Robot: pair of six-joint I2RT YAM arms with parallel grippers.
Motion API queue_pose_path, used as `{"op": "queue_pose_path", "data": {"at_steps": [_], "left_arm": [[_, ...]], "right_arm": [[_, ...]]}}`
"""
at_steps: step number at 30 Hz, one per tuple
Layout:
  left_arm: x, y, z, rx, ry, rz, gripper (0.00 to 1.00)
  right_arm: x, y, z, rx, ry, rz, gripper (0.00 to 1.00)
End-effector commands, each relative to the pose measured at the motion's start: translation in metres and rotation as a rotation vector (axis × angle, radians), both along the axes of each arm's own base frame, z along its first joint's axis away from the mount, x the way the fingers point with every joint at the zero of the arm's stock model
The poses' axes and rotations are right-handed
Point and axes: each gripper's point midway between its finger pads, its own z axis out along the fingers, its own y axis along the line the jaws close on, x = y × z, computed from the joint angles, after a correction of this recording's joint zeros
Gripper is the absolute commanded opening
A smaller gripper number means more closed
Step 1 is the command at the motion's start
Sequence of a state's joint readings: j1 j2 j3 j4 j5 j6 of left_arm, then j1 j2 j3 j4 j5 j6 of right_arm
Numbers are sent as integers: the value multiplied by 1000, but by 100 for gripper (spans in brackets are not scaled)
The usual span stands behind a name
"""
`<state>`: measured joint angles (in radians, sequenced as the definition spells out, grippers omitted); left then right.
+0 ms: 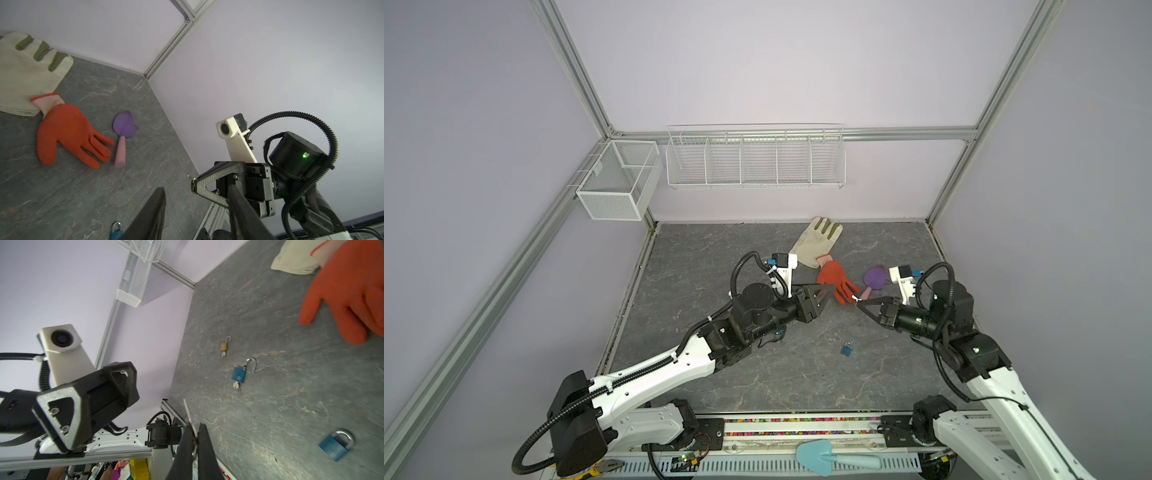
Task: Unlock with the key
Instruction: 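Close the left gripper on the small blue padlock while the right arm withdraws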
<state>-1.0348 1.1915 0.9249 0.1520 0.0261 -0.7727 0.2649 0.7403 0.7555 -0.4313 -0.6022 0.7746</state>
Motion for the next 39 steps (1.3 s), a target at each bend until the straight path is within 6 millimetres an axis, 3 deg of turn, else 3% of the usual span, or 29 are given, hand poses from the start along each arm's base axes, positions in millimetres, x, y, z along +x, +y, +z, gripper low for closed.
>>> {"op": "queue_pose_path", "data": {"at_steps": [1,9,15,20,28,39], "left_arm": [[6,-2,-39,206,59,51,51],[-12,-38,-130,614,162,0,55],[-39,-68,-186,830,244,-128,55],[-44,-73,-229,1088,231,-109,56],[-41,-91,-264,1172,234,-148,56],[-28,-96,-288,1281,203,-114,52]], "right_arm": [[-14,-21,-49,-106,152,-50,6],[-29,-63,-111,-259,353,-202,6],[-33,-82,-131,-336,382,-279,6],[-35,-87,-141,-366,397,-290,6],[-39,-91,-147,-385,400,-304,6],[-37,-91,-149,-385,394,-295,6]]}}
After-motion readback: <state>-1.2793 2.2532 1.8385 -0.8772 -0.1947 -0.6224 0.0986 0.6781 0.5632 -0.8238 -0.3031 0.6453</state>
